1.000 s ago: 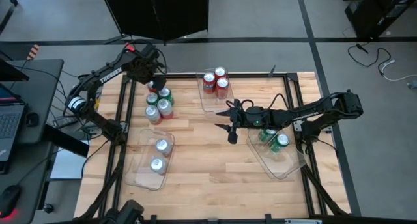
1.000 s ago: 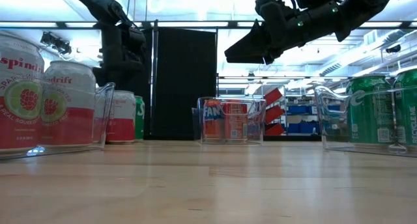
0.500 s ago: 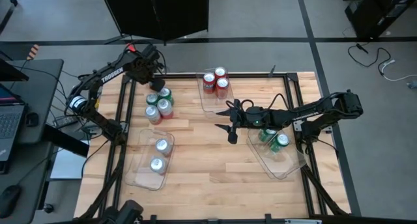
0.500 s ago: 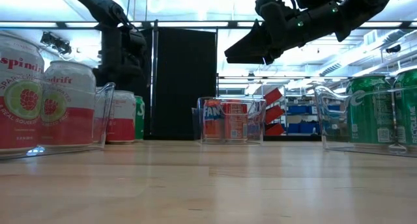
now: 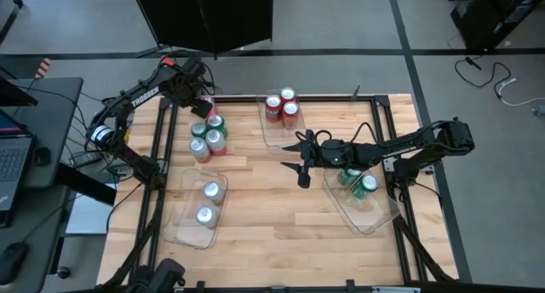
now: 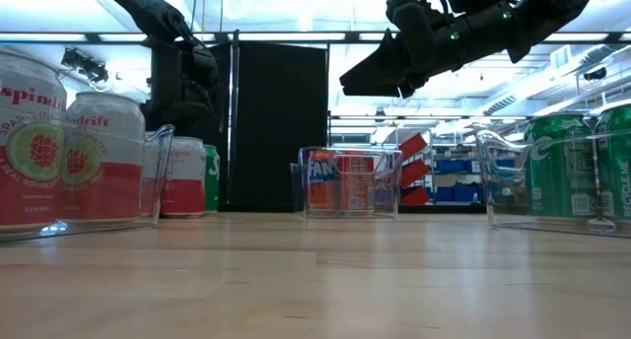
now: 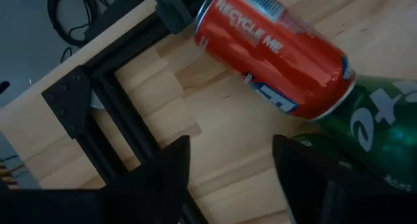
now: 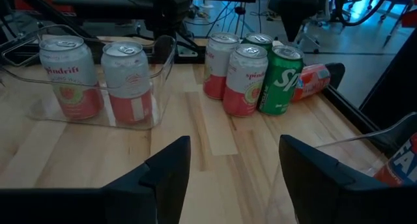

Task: Sort soda cans
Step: Put the orange soda can into the top transparent bin, then put the green soda can into the bottom right transparent bin

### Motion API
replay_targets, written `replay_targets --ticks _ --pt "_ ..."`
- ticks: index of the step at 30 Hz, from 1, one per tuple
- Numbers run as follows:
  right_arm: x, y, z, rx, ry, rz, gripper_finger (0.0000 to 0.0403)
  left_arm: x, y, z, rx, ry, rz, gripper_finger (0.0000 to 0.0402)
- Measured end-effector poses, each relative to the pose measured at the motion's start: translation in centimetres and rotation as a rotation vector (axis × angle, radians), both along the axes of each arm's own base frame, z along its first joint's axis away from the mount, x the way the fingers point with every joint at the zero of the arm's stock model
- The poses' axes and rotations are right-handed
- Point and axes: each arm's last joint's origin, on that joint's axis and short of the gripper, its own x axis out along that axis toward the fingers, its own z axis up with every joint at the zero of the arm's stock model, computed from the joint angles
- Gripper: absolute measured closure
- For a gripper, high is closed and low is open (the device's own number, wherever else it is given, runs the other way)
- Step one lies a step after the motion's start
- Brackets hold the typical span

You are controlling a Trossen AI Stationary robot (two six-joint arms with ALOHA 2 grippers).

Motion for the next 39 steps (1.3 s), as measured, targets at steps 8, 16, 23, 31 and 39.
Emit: replay_targets --ticks 8,16,23,31,39 --pt "0.0 -0.4 0.1 0.008 -0.007 -0.017 0.0211 0.9 0.8 -1.6 0.010 -0.036 -0.059 0.0305" --pt "0.0 -0.6 0.0 0.009 -0.003 -0.022 0.0307 1.8 1.7 -6.4 -0.161 0.015 -0.096 0.0392" --pt "0.0 -0.6 0.0 0.007 -0.006 -0.024 0.0372 3.6 2.2 -7.2 -0.133 -0.124 -0.171 0.0398" --pt "0.0 -0.8 0.1 0.008 -0.011 -0.033 0.0372 6.1 1.6 -6.4 -0.050 -0.190 -0.284 0.0398" --pt "0.2 -0.8 0.9 0.022 -0.092 -0.008 0.0353 7.7 0.2 -3.0 0.068 -0.255 -0.410 0.0398"
